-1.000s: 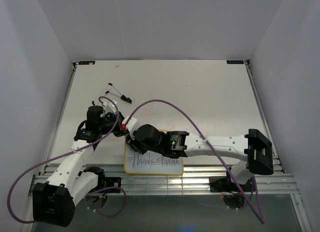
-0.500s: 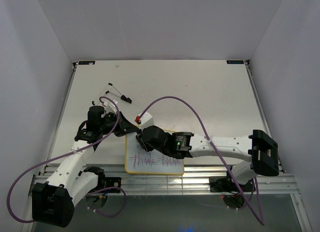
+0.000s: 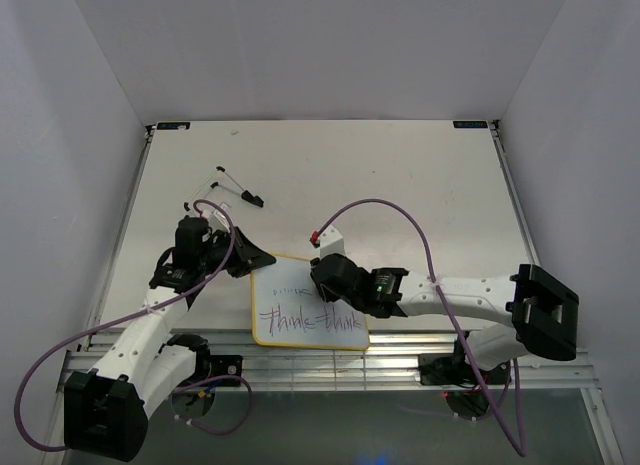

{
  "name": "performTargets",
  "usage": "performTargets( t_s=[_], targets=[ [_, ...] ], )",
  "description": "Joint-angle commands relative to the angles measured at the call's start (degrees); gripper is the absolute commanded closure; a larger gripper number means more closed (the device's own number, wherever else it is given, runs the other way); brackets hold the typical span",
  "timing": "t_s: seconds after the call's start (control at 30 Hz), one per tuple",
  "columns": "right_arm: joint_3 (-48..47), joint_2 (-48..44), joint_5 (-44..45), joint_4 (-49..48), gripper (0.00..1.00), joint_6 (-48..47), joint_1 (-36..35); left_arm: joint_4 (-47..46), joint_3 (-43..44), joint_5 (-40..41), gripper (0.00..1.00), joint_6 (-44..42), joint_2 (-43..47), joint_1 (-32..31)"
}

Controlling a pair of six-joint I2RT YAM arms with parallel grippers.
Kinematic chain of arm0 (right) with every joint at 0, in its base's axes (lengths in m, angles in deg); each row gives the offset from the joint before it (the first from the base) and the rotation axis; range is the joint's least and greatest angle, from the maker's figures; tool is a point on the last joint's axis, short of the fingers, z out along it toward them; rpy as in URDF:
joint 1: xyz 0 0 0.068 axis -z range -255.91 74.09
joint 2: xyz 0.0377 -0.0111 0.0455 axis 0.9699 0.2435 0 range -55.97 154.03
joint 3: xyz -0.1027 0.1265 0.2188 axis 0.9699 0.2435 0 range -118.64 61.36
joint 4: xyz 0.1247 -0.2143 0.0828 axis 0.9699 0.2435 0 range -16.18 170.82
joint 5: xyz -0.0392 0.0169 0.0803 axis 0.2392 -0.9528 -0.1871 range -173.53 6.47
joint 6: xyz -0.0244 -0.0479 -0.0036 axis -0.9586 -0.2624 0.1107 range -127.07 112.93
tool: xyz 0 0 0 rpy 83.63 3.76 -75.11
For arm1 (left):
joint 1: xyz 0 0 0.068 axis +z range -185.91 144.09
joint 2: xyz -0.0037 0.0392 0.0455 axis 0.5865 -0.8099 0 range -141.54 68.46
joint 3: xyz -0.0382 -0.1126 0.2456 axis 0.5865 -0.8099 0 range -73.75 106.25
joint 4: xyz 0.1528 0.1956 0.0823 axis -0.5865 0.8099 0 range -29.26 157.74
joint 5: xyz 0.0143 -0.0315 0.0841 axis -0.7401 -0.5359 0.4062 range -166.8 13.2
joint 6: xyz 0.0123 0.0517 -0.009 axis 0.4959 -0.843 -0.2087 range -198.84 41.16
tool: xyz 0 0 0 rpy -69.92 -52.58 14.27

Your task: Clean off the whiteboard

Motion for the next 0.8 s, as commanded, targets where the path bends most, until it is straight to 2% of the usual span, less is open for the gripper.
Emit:
performTargets(
  t_s=[0.0,0.1,0.43,0.6,0.77],
  targets=[
    [2.96,1.12,-9.07,1.74,0.69,-2.56,-1.25,-9.62,0.08,2.17,1.00,0.02,2.99,0.04],
    [0.68,1.91,-14.43,-2.83,0.69,-3.44,-3.18,-10.58,-0.89,3.14,1.00,0.72,3.26,0.04],
    [-14.43,9.64,-18.23,-7.85,0.69,-5.72,-12.58,-10.85,-3.00,6.74,1.00,2.65,3.34,0.04],
    [-23.12,15.97,-17.87,-5.57,0.69,-7.48,-13.20,-11.03,-4.14,7.89,1.00,4.15,4.04,-0.05],
    [-27.27,18.08,-20.59,-6.09,0.69,-8.36,-13.47,-9.80,-4.67,11.13,1.00,5.03,5.45,0.04]
  ],
)
